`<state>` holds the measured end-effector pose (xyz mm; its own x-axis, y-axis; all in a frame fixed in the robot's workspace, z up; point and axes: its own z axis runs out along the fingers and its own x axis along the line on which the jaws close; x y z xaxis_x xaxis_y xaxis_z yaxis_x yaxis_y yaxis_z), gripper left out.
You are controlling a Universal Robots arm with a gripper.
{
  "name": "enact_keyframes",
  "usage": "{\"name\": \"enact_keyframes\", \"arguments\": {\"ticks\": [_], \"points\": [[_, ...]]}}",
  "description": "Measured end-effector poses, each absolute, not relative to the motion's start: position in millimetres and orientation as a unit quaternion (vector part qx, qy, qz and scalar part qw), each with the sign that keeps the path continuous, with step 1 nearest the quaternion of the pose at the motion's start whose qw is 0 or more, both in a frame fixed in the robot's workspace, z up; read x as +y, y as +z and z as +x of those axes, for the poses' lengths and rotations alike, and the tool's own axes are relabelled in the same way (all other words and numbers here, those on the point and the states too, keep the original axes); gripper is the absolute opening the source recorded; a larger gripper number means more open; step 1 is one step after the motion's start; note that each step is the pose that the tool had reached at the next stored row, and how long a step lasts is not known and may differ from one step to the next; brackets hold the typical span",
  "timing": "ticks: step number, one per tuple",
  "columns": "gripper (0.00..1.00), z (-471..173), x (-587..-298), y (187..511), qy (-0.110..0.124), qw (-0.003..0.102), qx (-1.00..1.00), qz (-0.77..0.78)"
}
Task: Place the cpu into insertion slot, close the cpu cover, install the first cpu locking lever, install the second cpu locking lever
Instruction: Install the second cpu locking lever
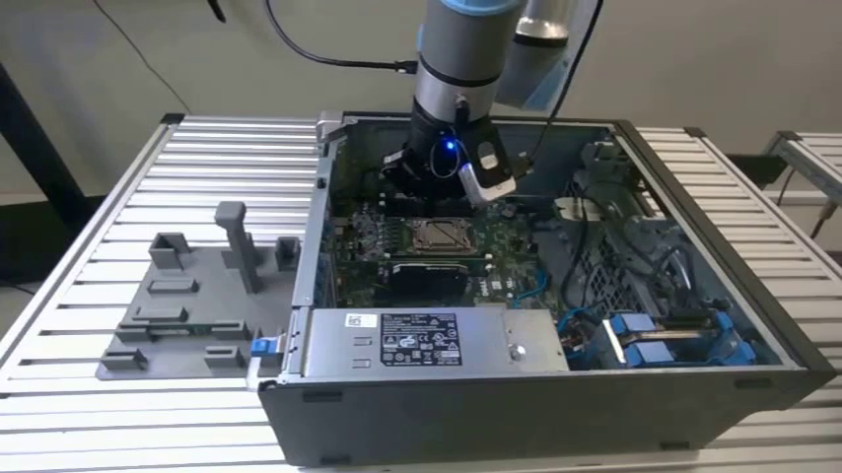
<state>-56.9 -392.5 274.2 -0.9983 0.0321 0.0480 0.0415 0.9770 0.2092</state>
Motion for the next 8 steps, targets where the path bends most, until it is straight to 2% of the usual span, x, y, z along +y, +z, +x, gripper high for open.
{"name": "enact_keyframes", "arguments": {"ticks": [8], "points": [[0.11, -51.7, -389.1, 264.8, -0.106, 0.022, -0.994, -0.019]]}}
